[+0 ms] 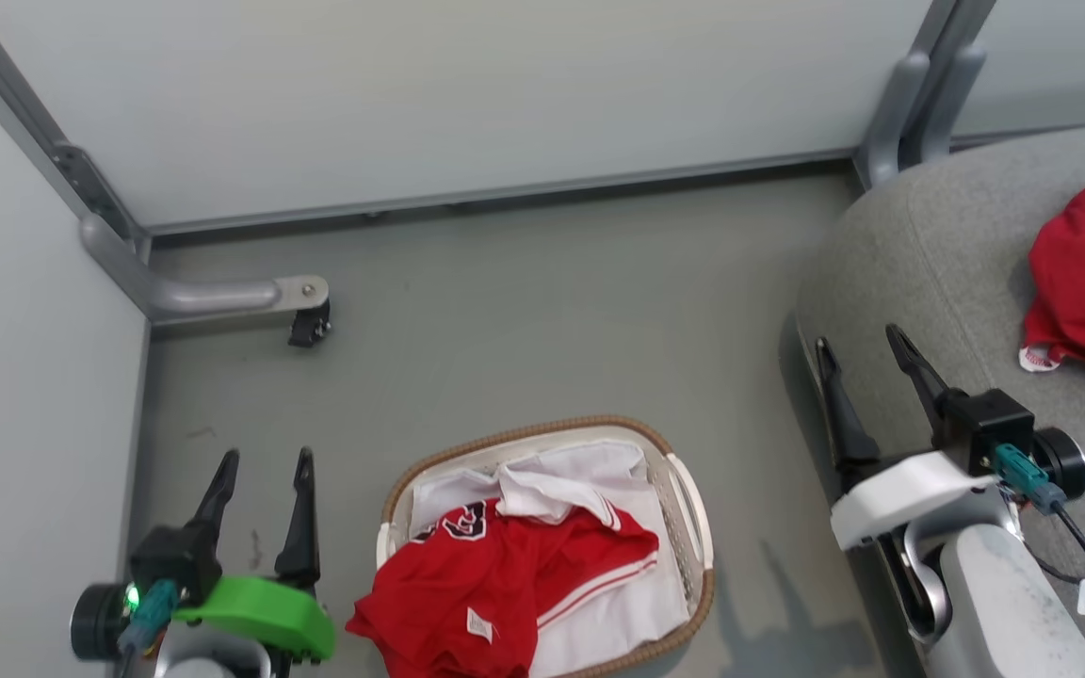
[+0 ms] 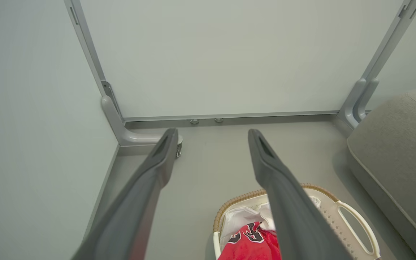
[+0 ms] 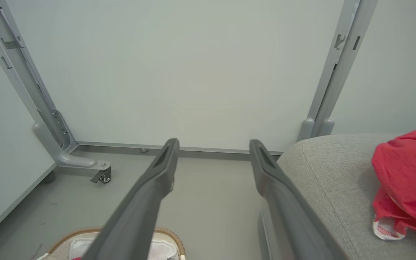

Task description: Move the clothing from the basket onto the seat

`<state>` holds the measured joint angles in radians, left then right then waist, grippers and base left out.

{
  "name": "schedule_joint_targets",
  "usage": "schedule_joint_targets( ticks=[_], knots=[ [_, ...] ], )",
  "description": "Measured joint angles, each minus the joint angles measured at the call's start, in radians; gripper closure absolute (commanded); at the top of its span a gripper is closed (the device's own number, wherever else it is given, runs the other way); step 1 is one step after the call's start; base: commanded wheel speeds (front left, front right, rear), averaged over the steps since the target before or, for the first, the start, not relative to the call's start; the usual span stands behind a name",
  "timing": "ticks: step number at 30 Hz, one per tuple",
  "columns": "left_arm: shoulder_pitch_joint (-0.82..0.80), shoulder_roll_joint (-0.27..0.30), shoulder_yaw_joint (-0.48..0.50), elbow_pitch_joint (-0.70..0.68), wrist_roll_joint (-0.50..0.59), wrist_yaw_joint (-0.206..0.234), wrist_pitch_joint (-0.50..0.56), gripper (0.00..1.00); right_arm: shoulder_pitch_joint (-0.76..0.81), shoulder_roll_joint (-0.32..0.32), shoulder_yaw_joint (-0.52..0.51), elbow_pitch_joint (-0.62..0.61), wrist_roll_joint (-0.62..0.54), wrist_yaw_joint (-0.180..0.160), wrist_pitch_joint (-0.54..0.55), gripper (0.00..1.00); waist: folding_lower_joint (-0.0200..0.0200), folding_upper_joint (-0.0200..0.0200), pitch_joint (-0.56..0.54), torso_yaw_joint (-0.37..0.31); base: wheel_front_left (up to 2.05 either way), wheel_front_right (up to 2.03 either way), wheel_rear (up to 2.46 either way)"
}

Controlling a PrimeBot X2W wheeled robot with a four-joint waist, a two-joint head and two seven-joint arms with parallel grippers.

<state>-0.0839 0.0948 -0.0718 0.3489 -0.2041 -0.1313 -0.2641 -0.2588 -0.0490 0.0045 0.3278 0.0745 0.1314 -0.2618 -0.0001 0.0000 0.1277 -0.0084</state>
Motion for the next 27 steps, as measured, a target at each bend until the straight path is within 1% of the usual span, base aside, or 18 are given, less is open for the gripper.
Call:
schedule_joint_targets(
  ticks=[7,9,15,21,27],
  knots=[
    [-0.169,0.07,-0.126,0.084,-0.055,0.0,0.0,0.0,-0.081,0.001,0.053,-0.048,0.013,0.0,0.0,0.0,0.0,0.0,0.12,-0.032,0.0,0.0,0.0],
    [-0.225,0.102,-0.185,0.142,-0.062,0.0,0.0,0.0,-0.102,-0.001,0.063,-0.058,0.015,0.0,0.0,0.0,0.0,0.0,0.162,-0.044,0.0,0.0,0.0],
    [-0.379,0.168,-0.309,0.284,-0.105,0.0,0.0,0.0,-0.137,0.0,0.088,-0.098,0.044,0.0,0.0,0.0,0.0001,0.0,0.283,-0.087,0.0,0.0,0.0],
    [-0.492,0.206,-0.427,0.406,-0.139,0.0,0.0,0.0,-0.142,-0.001,0.108,-0.128,0.072,0.0,0.0,0.0,0.0001,0.0,0.398,-0.133,0.0,0.0,0.0],
    [-0.589,0.214,-0.588,0.55,-0.173,0.0,0.003,0.0,-0.143,-0.001,0.129,-0.142,0.099,0.0,0.0,0.0,0.0002,0.0,0.497,-0.179,0.0,0.0,0.0]
  ],
)
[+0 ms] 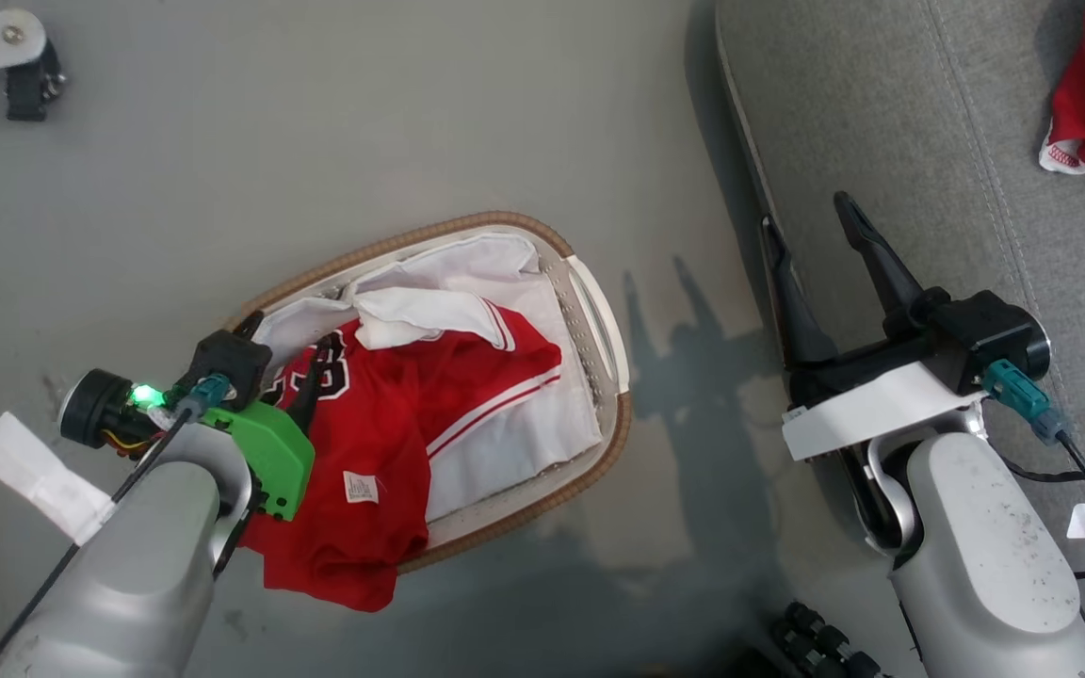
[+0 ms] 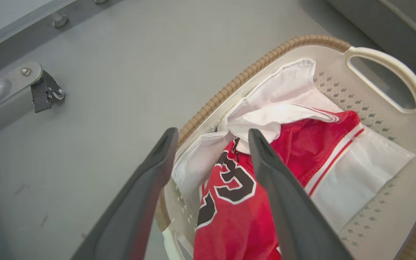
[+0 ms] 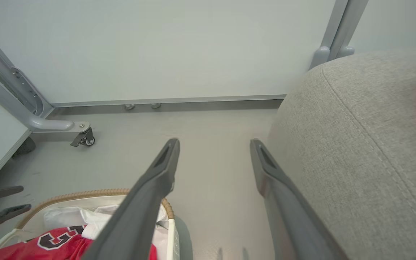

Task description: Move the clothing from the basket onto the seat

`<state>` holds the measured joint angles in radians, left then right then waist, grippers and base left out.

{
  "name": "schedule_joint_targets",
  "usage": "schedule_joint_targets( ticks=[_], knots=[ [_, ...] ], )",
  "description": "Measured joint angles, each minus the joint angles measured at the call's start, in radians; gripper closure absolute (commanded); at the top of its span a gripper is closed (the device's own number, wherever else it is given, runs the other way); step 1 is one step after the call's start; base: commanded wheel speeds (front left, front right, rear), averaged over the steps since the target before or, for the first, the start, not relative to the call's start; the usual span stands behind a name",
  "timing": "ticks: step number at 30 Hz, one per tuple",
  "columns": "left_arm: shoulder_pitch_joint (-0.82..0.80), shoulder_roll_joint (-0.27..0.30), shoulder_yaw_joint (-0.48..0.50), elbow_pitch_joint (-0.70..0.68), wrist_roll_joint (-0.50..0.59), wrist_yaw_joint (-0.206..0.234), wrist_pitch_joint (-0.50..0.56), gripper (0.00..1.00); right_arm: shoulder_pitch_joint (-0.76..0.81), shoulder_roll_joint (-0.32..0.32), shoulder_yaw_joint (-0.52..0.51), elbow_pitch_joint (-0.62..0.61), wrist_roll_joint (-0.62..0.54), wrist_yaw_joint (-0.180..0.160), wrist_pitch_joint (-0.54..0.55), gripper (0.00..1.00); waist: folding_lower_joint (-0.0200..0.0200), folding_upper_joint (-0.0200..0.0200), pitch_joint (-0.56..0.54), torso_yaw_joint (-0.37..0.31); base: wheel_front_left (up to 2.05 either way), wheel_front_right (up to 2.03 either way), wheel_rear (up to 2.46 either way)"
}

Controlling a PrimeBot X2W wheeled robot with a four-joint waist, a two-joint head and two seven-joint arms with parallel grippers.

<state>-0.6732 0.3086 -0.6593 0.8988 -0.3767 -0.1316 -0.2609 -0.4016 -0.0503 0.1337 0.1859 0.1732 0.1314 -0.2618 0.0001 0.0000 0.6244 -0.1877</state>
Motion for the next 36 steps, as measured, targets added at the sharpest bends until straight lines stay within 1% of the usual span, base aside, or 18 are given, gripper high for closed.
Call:
schedule_joint_targets(
  ticks=[3,9,12,16,22,23,25,30,33,36],
  knots=[
    [-0.055,-0.006,-0.088,0.058,-0.007,0.0,0.019,0.0,0.0,0.0,0.006,-0.007,0.012,0.0,0.0,0.0,0.0,0.0,0.044,-0.022,0.0,0.0,0.0],
    [-0.132,-0.026,-0.218,0.166,-0.012,0.0,0.092,0.0,0.0,0.0,0.03,-0.016,0.02,0.0,0.0,0.0,0.0,0.0,0.108,-0.056,0.0,0.0,0.0],
    [-0.172,-0.038,-0.267,0.213,0.003,0.0,0.131,0.0,0.0,0.001,0.037,-0.019,0.02,0.0,0.0,0.0,0.0,0.0,0.133,-0.068,0.0,0.0,0.0],
    [-0.208,-0.05,-0.329,0.291,0.031,0.0,0.224,0.0,0.0,0.001,0.049,-0.023,0.023,0.0,0.0,0.0,0.0,0.0001,0.16,-0.081,0.0,0.0,0.0],
    [-0.223,-0.06,-0.376,0.347,0.062,0.0,0.299,0.0,-0.003,0.001,0.067,-0.023,0.029,0.0,0.0,0.0,0.0,0.0001,0.182,-0.091,0.0,0.0,0.0],
    [-0.223,-0.061,-0.38,0.351,0.061,0.0,0.31,0.2,-0.004,0.001,0.069,-0.022,0.03,0.0,0.0,0.0,0.0,0.0,0.183,-0.092,0.0,0.0,0.0],
    [-0.22,-0.061,-0.39,0.355,0.058,0.0,0.314,1.0,-0.005,0.001,0.07,-0.022,0.032,0.0,0.0,0.0,0.0,0.0,0.184,-0.093,0.0,0.0,0.0],
    [-0.206,-0.061,-0.419,0.351,0.024,0.0,0.324,1.0,-0.021,0.001,0.069,-0.022,0.033,0.0,0.0,0.0,0.0,0.0,0.179,-0.093,0.0,0.0,0.0],
    [-0.197,-0.064,-0.428,0.334,0.001,0.0,0.294,1.0,-0.025,0.001,0.061,-0.018,0.03,0.0,0.0,0.0,0.0,0.0,0.167,-0.089,0.0,0.0,0.0],
    [-0.196,-0.069,-0.449,0.325,0.0,0.0,0.254,1.0,-0.028,0.001,0.052,-0.01,0.03,0.0,0.0,0.0,0.0,0.0001,0.147,-0.084,0.0,0.0,0.0]
  ],
)
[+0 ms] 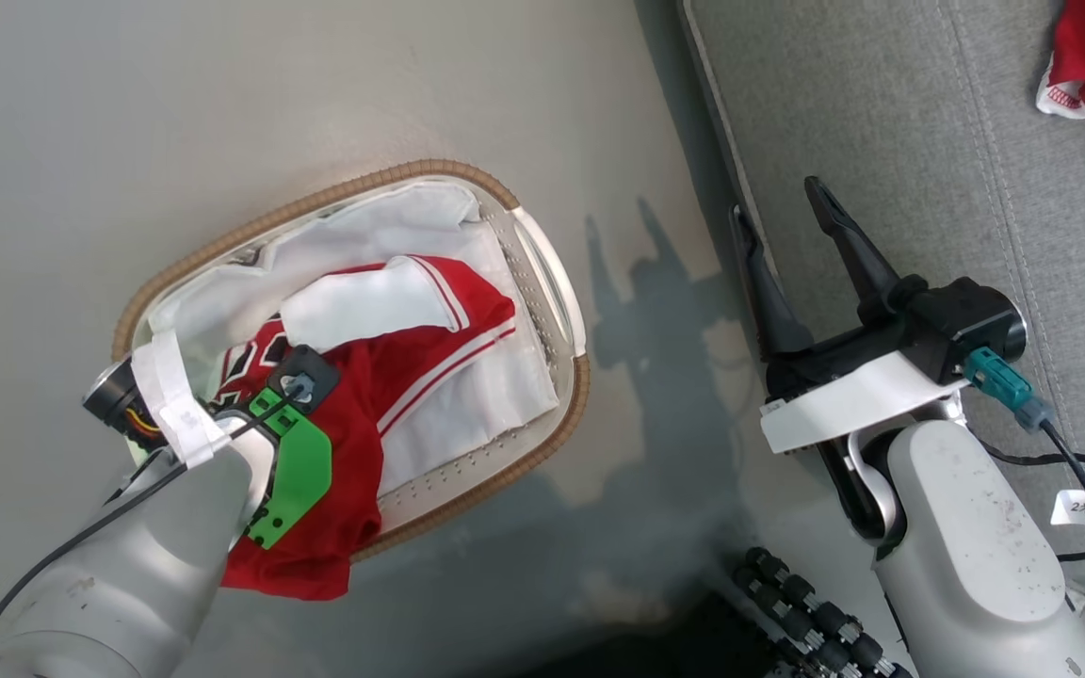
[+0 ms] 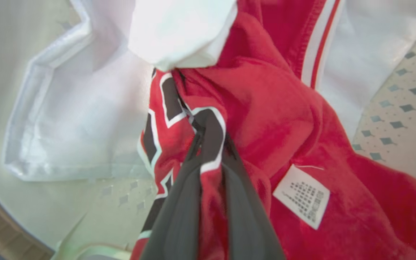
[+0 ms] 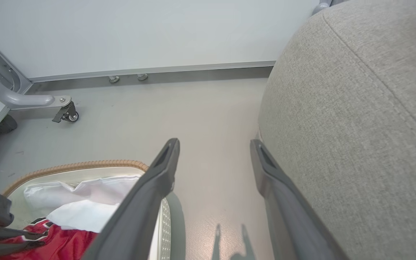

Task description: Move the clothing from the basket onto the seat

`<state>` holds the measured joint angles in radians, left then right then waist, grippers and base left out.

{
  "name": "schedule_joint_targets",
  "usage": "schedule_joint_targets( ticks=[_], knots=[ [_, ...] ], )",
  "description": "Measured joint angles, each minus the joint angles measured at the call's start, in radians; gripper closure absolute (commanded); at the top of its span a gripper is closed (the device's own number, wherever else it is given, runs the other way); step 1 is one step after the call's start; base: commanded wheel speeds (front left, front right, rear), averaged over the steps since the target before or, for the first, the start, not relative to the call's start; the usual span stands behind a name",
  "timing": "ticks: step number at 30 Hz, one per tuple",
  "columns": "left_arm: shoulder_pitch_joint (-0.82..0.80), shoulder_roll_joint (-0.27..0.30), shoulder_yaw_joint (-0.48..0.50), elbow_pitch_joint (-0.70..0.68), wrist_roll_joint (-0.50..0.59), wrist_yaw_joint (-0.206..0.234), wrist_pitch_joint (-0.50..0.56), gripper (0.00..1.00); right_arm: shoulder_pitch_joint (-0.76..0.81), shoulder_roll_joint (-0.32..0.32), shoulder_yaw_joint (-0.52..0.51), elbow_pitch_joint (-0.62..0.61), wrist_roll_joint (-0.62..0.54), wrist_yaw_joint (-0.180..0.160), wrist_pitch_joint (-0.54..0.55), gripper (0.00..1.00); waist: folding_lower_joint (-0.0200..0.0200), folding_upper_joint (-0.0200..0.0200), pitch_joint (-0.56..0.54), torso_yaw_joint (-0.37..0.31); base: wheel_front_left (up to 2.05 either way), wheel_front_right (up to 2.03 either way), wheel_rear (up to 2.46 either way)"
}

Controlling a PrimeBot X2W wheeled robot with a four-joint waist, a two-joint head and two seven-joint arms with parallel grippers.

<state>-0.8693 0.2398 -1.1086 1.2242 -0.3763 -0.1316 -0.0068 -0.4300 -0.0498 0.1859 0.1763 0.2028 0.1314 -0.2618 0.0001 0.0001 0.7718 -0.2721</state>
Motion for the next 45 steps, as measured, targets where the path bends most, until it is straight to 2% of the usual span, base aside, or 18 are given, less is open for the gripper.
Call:
schedule_joint_targets(
  ticks=[11,18,24,32,45],
  knots=[
    [0.066,-0.077,0.064,0.002,-0.104,0.0,-0.206,1.0,0.025,0.001,-0.022,0.07,-0.024,0.0,0.0,0.0,0.0,0.0,-0.149,0.029,0.0,0.0,0.0],
    [0.131,-0.111,0.13,-0.04,-0.164,0.01,-0.251,1.0,0.066,0.001,-0.039,0.126,-0.046,0.0,0.0,0.0,-0.0002,0.0,-0.273,0.064,0.0,0.0,0.0],
    [0.218,-0.099,0.231,-0.227,-0.178,0.052,-0.255,1.0,0.112,0.001,-0.051,0.162,-0.058,0.0,0.0,0.0,-0.0002,0.0,-0.38,0.097,0.0,0.0,0.0],
    [0.344,-0.075,0.374,-0.477,-0.119,0.086,-0.255,1.0,0.179,0.001,-0.059,0.199,-0.067,0.0,0.0,0.0,-0.0002,0.0,-0.519,0.138,0.0,0.0,0.0],
    [0.463,-0.105,0.605,-0.76,-0.039,0.077,-0.255,1.0,0.271,0.0,-0.007,0.24,-0.079,0.0,0.0,0.0,-0.0002,0.0,-0.687,0.178,0.0,0.0,0.0]
  ],
)
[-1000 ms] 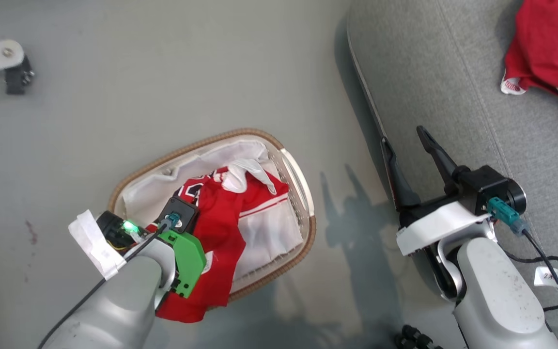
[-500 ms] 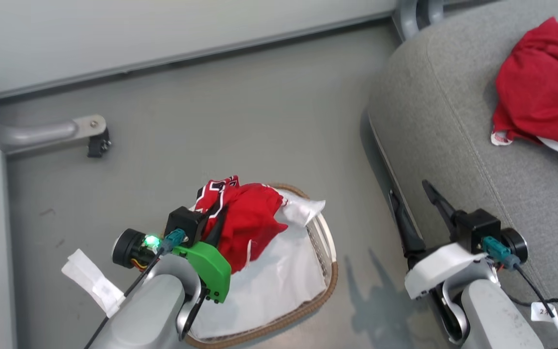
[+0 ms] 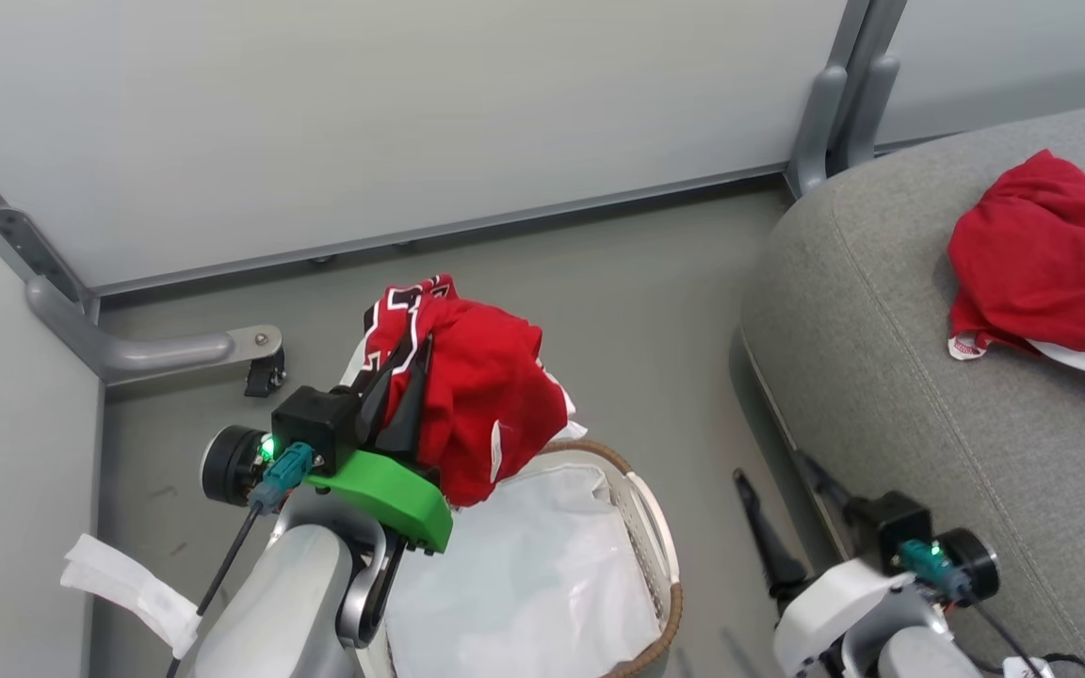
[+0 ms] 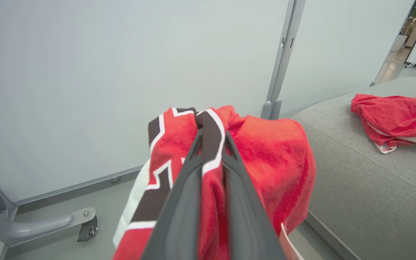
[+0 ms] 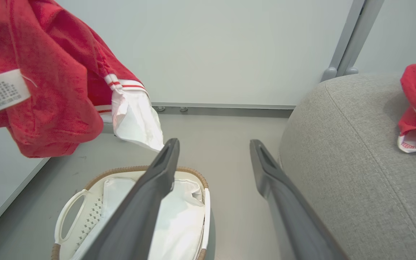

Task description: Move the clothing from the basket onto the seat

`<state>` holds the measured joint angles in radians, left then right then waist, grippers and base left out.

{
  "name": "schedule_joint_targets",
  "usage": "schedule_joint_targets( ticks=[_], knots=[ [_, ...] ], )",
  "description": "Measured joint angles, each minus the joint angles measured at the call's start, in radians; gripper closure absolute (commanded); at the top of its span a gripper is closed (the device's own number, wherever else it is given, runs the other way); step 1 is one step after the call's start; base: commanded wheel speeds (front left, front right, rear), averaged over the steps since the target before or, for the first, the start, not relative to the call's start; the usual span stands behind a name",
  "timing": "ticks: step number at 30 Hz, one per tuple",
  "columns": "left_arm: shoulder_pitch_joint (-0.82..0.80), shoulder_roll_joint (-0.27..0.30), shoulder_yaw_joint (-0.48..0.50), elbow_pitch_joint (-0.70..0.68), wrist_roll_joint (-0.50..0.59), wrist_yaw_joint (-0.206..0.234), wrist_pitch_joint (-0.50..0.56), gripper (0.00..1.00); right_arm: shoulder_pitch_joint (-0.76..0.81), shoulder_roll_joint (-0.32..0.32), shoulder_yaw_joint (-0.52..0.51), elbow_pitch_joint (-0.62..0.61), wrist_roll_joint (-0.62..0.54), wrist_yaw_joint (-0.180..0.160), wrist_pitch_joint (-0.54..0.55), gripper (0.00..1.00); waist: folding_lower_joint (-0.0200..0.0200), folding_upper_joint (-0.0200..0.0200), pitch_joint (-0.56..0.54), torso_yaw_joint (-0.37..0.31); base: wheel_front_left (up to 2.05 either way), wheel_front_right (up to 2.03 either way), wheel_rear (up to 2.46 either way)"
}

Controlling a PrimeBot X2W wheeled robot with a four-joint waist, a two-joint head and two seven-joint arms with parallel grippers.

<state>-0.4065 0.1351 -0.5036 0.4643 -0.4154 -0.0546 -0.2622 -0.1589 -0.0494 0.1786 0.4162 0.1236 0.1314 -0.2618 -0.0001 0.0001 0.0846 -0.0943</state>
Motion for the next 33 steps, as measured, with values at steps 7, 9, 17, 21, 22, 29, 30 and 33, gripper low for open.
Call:
schedule_joint_targets(
  ticks=[7,9,17,21,22,29,30,33],
  knots=[
    [0.019,-0.029,0.052,-0.086,0.057,-0.031,0.0,1.0,-0.015,0.0,0.193,-0.002,0.018,0.0,0.0,0.0,0.0,0.0,-0.021,0.018,0.0,0.0,0.0],
    [0.023,-0.034,0.06,-0.1,0.066,-0.036,0.0,1.0,-0.065,0.001,0.247,-0.013,0.026,0.0,0.0,0.0,0.0,0.0,-0.017,0.021,0.0,0.0,0.0],
    [0.031,-0.063,0.054,-0.13,0.1,-0.062,0.0,1.0,-0.293,0.002,0.427,0.035,0.1,0.0,0.0,0.0,0.0,0.0,-0.001,0.054,0.0,0.0,0.0],
    [0.03,-0.072,0.035,-0.137,0.101,-0.069,0.0,1.0,-0.356,0.0,0.456,0.092,0.129,0.0,0.0,0.0,0.0,0.0,0.005,0.078,0.0,0.0,0.0],
    [0.028,-0.073,0.027,-0.137,0.101,-0.07,0.0,1.0,-0.366,0.0,0.466,0.102,0.14,0.0,0.0,0.0,0.0,0.0,0.007,0.085,0.0,0.0,0.0],
    [0.026,-0.08,-0.016,-0.135,0.09,-0.073,0.0,1.0,-0.398,0.001,0.531,0.128,0.22,0.0,0.0,1.0,0.0,0.0,0.014,0.124,0.0,0.0,0.0],
    [0.026,-0.08,-0.018,-0.135,0.086,-0.073,0.0,1.0,-0.403,0.001,0.529,0.126,0.221,0.0,0.0,1.0,0.0,0.0,0.016,0.127,0.0,0.0,0.0],
    [0.026,-0.08,-0.016,-0.139,0.08,-0.073,0.0,0.71,-0.404,0.001,0.512,0.116,0.22,0.0,0.0,1.0,0.0,0.0,0.022,0.129,0.0,0.0,0.0]
  ],
)
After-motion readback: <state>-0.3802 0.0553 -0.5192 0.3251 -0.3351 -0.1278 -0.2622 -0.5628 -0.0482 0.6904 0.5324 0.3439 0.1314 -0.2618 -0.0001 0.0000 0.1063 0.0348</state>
